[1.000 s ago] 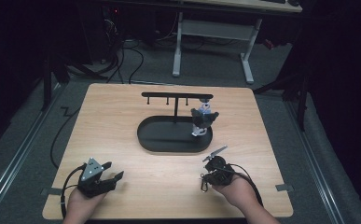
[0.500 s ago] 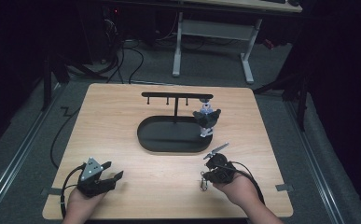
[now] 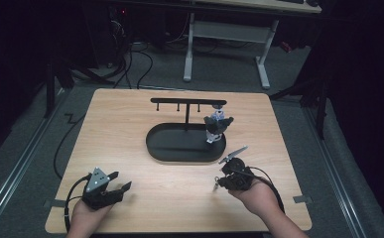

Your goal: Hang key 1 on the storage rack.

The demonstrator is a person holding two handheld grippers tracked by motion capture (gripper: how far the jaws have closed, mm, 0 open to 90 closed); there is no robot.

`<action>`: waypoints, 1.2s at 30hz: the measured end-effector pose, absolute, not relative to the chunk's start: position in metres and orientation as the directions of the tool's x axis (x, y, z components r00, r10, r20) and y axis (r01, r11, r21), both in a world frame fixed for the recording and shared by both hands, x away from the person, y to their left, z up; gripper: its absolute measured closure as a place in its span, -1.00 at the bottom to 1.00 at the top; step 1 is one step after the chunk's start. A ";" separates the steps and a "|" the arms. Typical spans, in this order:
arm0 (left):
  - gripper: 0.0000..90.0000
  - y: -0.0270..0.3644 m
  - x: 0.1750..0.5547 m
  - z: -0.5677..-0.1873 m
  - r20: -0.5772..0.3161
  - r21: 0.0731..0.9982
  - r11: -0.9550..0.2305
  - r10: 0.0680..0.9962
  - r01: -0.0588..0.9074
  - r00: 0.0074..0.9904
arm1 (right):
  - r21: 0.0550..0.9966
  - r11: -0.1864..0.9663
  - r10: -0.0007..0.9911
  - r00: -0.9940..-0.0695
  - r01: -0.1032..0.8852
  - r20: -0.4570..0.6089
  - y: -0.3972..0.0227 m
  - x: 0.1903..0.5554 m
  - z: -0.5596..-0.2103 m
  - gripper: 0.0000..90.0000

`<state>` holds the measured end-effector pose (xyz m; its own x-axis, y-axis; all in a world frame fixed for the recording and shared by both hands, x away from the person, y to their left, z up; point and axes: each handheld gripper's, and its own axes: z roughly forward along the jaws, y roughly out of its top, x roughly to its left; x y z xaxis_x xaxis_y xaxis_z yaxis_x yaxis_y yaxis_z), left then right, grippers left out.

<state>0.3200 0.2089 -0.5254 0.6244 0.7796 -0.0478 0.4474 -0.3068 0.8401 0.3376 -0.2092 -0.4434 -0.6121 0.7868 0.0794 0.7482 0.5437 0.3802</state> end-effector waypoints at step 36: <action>-0.18 0.214 0.319 -0.524 -0.054 0.847 -0.294 0.781 0.443 0.622 | 0.386 0.559 0.778 -0.626 0.733 0.062 -0.177 0.398 -0.361 0.99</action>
